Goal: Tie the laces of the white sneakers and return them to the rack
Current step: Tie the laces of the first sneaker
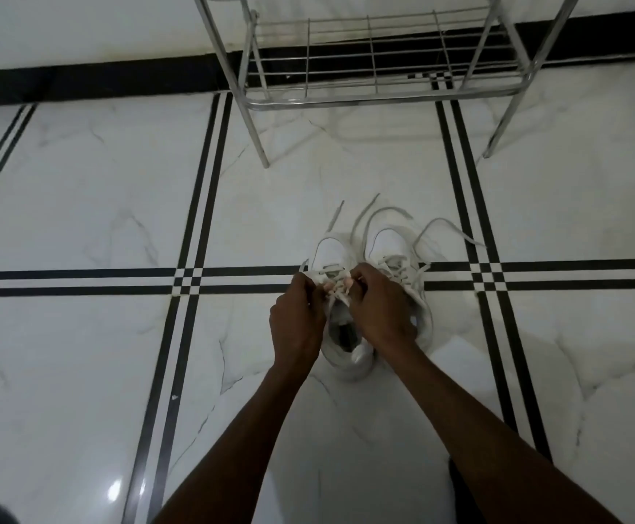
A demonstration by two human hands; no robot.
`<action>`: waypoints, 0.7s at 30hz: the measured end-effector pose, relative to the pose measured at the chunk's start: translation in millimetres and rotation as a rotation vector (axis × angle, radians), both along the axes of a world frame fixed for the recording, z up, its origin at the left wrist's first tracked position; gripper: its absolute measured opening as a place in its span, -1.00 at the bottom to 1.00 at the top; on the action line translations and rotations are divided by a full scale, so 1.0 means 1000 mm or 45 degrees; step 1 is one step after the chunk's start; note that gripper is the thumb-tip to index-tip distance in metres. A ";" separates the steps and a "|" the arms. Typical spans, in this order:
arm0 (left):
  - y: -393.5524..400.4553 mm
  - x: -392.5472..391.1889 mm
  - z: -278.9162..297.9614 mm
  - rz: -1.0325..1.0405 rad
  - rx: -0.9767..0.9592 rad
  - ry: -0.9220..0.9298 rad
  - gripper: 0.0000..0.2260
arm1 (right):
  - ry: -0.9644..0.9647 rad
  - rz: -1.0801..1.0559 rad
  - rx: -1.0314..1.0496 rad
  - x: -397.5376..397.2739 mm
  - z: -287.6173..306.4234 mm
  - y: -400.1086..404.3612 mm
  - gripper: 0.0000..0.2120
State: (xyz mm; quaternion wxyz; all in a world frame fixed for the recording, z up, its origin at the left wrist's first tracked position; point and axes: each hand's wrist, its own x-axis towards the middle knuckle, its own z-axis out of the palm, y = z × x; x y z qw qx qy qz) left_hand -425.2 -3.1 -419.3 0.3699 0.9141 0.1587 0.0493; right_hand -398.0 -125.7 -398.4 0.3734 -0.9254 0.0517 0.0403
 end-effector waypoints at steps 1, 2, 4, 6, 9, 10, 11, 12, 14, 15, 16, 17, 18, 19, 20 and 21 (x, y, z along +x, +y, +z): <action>0.001 -0.001 0.003 -0.013 0.016 0.032 -0.85 | 0.010 0.008 -0.010 -0.002 0.004 0.001 -0.87; 0.003 -0.003 0.006 -0.013 0.009 0.049 -0.84 | 0.024 0.020 -0.017 -0.005 0.008 0.003 -0.86; 0.006 -0.005 0.008 0.025 -0.023 0.032 -0.80 | 0.027 0.029 0.009 -0.008 0.008 0.007 -0.90; 0.011 -0.002 0.005 0.039 -0.045 -0.002 -0.78 | 0.019 -0.029 0.057 -0.007 0.003 0.010 -0.95; 0.016 -0.001 0.002 0.049 -0.064 -0.030 -0.79 | -0.002 -0.111 0.150 -0.007 -0.003 0.016 -0.97; 0.017 -0.004 0.002 0.059 -0.075 -0.035 -0.80 | 0.005 -0.117 0.182 -0.008 -0.003 0.018 -0.97; 0.018 -0.008 0.003 0.070 -0.084 -0.038 -0.80 | 0.025 -0.111 0.209 -0.010 -0.002 0.020 -0.97; 0.020 -0.012 0.003 0.079 -0.090 -0.030 -0.80 | 0.055 -0.099 0.233 -0.012 -0.001 0.021 -0.96; 0.024 -0.015 0.003 0.087 -0.087 -0.016 -0.80 | 0.119 -0.082 0.285 -0.012 0.002 0.022 -0.96; 0.027 -0.013 0.003 0.091 -0.078 -0.023 -0.81 | 0.144 -0.089 0.308 -0.011 0.002 0.023 -0.96; 0.029 -0.010 0.003 0.095 -0.069 -0.034 -0.82 | 0.160 -0.101 0.337 -0.009 -0.001 0.023 -0.95; 0.032 -0.007 0.003 0.096 -0.062 -0.043 -0.83 | 0.171 -0.109 0.376 -0.007 -0.003 0.023 -0.95; 0.034 -0.004 0.003 0.092 -0.054 -0.039 -0.83 | 0.190 -0.114 0.421 -0.006 -0.005 0.024 -0.94; 0.037 -0.002 0.003 0.086 -0.048 -0.038 -0.82 | 0.216 -0.112 0.467 -0.005 -0.007 0.024 -0.92; 0.040 -0.001 0.002 0.083 -0.050 -0.038 -0.81 | 0.240 -0.095 0.499 -0.005 -0.008 0.025 -0.91; 0.043 -0.003 0.001 0.081 -0.060 -0.035 -0.79 | 0.253 -0.065 0.517 -0.005 -0.008 0.026 -0.91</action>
